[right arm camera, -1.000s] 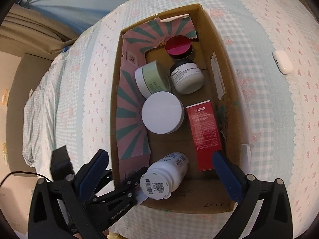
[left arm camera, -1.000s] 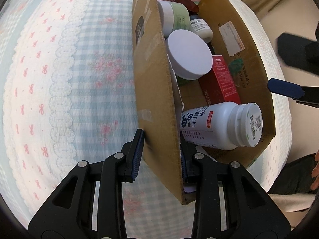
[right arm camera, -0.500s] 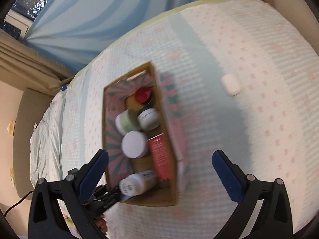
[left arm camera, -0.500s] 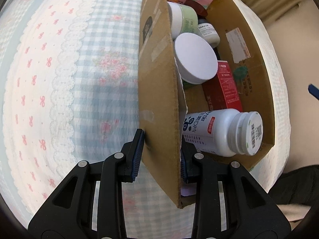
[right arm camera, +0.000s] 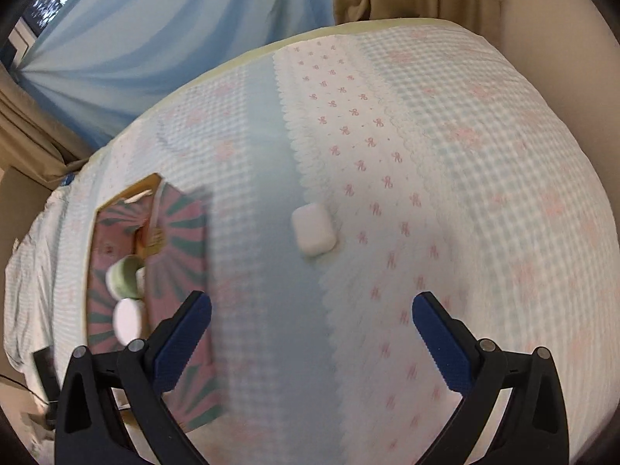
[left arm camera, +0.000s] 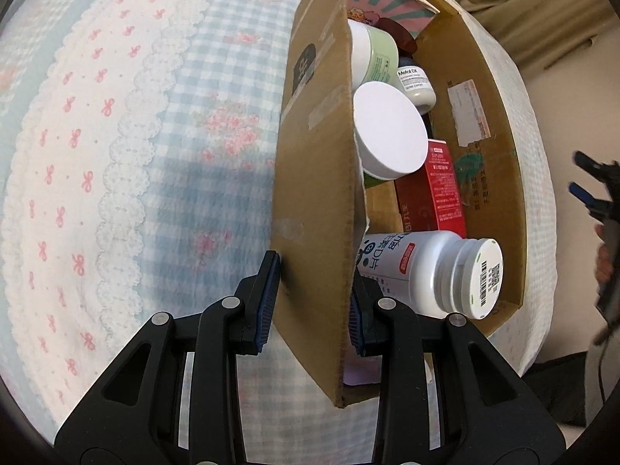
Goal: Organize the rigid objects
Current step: 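Move the right gripper to the white earbud case and grasp it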
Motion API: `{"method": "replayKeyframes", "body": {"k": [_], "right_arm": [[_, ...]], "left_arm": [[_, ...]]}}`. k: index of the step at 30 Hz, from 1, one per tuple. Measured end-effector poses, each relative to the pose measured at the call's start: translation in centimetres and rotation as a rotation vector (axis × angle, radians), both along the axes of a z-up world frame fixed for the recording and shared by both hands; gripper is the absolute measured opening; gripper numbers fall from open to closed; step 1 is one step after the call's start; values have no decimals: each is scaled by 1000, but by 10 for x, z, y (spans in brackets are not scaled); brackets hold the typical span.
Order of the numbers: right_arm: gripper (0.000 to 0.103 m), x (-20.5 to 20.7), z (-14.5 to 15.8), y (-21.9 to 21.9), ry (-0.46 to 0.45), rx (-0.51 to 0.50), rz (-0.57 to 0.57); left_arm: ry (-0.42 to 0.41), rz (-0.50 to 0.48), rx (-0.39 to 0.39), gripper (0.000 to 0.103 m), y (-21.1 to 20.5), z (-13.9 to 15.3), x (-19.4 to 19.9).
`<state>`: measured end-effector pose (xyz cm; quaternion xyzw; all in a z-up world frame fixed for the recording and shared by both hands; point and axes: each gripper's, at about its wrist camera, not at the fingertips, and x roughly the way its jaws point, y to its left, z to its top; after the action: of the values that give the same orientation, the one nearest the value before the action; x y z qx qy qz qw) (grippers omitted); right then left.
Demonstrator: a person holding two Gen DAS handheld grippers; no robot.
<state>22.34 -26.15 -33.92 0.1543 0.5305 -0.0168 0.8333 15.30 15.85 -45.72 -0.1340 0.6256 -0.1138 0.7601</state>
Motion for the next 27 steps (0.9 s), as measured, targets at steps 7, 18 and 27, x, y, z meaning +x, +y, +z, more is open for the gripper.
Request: {"method": "replayKeyframes", "body": {"k": [7,18,27], "right_arm": [[103,41,-59,-2,-26,-42,68],[79,82,-112,34,-79,-216,118],[41,80,-116,39,-100,-306,152]], "left_arm": [[-9,34,12,28,-1,6,-4],[-28,64,25,28,-4,13,-16],[-31,69,33,28,-5,13,-19]]}}
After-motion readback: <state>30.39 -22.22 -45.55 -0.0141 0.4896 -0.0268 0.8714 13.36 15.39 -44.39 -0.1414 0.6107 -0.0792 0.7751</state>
